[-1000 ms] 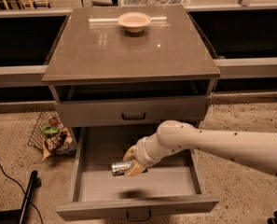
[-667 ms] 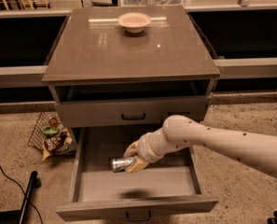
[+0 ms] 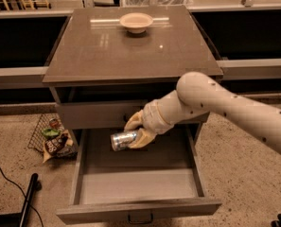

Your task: Pick redbull can from middle drawer and place on counter

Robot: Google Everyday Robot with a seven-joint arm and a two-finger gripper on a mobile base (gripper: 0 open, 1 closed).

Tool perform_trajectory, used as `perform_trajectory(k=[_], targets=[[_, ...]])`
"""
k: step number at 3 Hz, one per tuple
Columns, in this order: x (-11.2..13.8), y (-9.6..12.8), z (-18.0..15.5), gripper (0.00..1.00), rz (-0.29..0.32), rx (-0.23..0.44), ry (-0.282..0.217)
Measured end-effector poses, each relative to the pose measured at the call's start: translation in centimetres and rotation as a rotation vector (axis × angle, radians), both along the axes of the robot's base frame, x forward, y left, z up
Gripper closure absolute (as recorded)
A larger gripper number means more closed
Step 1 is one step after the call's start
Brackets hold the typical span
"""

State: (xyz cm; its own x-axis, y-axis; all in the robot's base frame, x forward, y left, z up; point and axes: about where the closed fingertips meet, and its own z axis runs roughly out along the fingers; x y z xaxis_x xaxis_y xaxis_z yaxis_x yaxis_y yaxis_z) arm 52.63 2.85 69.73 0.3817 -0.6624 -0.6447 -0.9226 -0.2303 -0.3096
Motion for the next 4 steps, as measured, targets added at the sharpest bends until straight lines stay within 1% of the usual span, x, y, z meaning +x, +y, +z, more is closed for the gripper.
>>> perform_trajectory(k=[1,2,3,4], targets=[[-0.4,0.6,6.1,1.00,0.067,-0.043,-0.060],[-0.6,0.6,6.5,1.00,0.076,-0.049,-0.060],[-0.3,0.8,7.2,1.00,0.094,-0.051,-0.062],[1.7,0.5,11.6,1.00,0.114,-0.052,-0.130]])
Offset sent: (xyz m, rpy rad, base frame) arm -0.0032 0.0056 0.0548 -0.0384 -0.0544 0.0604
